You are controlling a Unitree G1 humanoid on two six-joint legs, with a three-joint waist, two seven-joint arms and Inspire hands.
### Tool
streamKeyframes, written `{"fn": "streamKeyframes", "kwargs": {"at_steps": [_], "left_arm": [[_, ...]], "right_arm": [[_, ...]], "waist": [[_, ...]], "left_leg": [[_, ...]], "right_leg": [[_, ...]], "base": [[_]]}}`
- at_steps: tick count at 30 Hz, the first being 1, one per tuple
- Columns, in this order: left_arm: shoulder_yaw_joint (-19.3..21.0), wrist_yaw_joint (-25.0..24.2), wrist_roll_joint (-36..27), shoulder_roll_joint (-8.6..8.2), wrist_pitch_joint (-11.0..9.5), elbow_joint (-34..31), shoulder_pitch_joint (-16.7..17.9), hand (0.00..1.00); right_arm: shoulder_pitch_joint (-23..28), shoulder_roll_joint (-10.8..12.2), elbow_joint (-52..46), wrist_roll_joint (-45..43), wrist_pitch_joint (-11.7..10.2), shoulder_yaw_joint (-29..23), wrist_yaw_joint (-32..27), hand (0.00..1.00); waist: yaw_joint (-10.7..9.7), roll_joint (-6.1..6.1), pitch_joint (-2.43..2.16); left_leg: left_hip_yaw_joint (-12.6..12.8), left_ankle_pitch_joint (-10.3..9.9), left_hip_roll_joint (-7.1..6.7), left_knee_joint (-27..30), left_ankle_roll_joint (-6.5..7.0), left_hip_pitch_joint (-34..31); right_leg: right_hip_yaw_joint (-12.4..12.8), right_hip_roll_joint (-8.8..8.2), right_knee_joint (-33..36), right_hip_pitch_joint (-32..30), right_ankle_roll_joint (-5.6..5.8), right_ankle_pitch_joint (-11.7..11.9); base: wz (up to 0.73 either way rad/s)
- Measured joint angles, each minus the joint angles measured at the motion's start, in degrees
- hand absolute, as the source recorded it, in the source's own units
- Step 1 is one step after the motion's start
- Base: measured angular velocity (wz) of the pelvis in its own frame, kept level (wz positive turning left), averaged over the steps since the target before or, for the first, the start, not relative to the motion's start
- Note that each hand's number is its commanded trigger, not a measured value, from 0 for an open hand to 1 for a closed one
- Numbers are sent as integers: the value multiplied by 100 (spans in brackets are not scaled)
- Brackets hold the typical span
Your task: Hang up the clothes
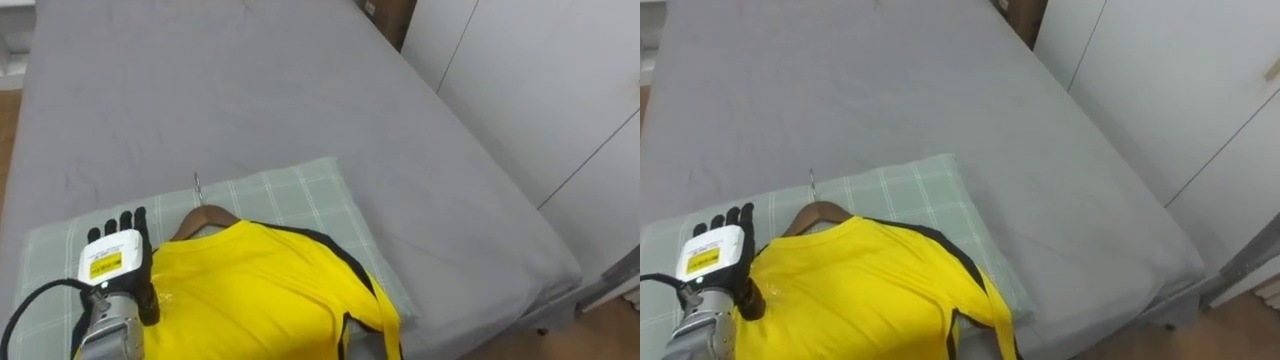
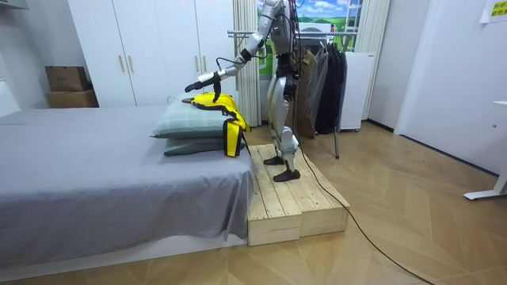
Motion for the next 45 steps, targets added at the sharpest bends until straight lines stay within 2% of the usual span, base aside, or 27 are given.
{"fn": "streamKeyframes", "kwargs": {"at_steps": [2, 4, 7, 12, 22, 32, 42, 45], "left_arm": [[-96, -4, -1, 14, -1, 98, -91, 0], [-125, -4, -1, 18, -12, 130, -139, 0], [-125, -4, -2, 50, -16, 219, -281, 0], [-201, -4, -28, 123, -69, 243, -463, 0], [-192, -3, -28, 129, -83, 350, -474, 0], [-182, -9, -61, 128, -101, 671, -491, 0], [-80, -85, -62, 129, -106, 683, -502, 0], [-82, -224, -258, 130, -101, 723, -572, 0]], "right_arm": [[-42, -1, 53, 172, -5, 64, -55, 0], [-47, -4, 66, 303, -11, 152, -69, 0], [-68, 0, 72, 467, -33, 214, -66, 0], [-107, -1, 75, 649, -89, 228, -91, 0], [-223, 2, 73, 617, -97, 227, -44, 0], [-236, 1, 73, 617, -80, 232, -44, 0], [-238, 3, 68, 613, -91, 208, -51, 0], [-243, 5, 68, 613, -92, 208, -52, 0]], "waist": [[-7, -70, 14], [-10, -87, 14], [-14, -91, 19], [-63, -68, 52], [-61, -75, 70], [-65, -54, 84], [-88, -61, 80], [-106, -61, 80]], "left_leg": [[-1, 0, 10, 67, 0, -109], [-1, -1, 39, 126, 1, -212], [-5, -1, 73, 202, 0, -361], [-10, -1, 122, 311, -1, -570], [-31, -2, 172, 574, 0, -850], [36, -2, 171, 477, -1, -830], [61, -1, 168, 506, 0, -815], [61, -1, 178, 570, 1, -850]], "right_leg": [[-8, -2, 45, -110, -5, 4], [-31, 5, 45, -184, -12, 27], [-58, 26, 48, -285, -41, 63], [-166, 37, 59, -423, -71, 83], [-223, 44, 178, -620, -91, 104], [-204, 36, 245, -683, -100, 115], [-193, 26, 228, -676, -100, 114], [-204, 25, 226, -675, -99, 114]], "base": [[0], [0], [0], [8], [0], [-1], [0], [0]]}}
